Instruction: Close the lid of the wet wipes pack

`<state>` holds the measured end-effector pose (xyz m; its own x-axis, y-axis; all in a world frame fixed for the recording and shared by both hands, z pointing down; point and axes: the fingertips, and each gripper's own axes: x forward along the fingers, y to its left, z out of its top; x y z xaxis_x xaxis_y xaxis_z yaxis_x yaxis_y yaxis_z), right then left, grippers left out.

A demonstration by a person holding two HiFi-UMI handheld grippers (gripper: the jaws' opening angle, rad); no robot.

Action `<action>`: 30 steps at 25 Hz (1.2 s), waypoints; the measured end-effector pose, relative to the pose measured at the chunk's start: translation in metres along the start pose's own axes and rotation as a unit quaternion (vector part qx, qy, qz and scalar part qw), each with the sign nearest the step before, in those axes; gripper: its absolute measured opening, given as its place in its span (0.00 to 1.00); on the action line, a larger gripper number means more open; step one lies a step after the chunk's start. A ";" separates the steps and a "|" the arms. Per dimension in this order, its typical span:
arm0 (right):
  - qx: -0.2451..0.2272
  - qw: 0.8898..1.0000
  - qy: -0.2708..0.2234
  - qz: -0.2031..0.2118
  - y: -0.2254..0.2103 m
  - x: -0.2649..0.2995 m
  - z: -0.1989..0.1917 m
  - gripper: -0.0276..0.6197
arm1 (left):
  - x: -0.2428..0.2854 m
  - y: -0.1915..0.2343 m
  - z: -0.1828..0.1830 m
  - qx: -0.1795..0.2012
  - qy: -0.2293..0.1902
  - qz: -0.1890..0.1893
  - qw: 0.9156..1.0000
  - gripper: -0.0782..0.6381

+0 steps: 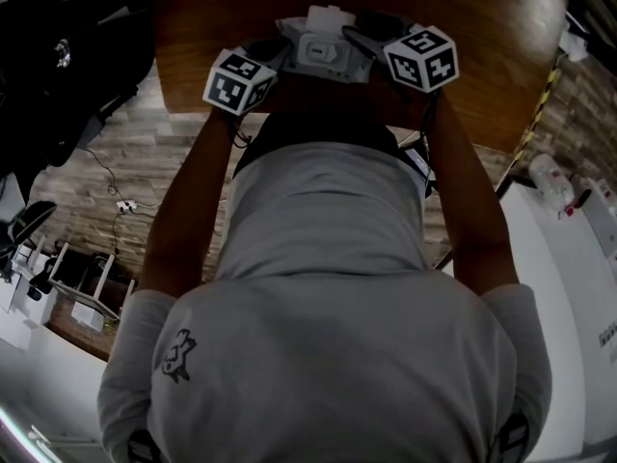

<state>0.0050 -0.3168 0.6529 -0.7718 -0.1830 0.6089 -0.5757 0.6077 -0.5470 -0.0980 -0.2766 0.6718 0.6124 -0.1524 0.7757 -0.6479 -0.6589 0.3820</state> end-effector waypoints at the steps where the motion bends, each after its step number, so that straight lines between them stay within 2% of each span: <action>1: -0.001 1.000 0.003 0.002 -0.001 0.002 0.000 0.35 | 0.001 0.000 -0.001 0.001 0.001 0.000 1.000 0.13; 13: -0.028 0.998 0.044 0.033 0.006 0.019 -0.006 0.35 | 0.001 0.000 0.000 -0.004 -0.001 -0.002 1.000 0.13; 30: -0.056 0.998 0.031 0.024 0.022 0.002 0.006 0.36 | 0.002 0.000 -0.001 0.004 -0.010 0.002 1.000 0.13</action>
<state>-0.0114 -0.3085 0.6384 -0.7776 -0.1064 0.6197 -0.5022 0.6983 -0.5101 -0.0972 -0.2760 0.6732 0.6191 -0.1695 0.7668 -0.6470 -0.6635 0.3757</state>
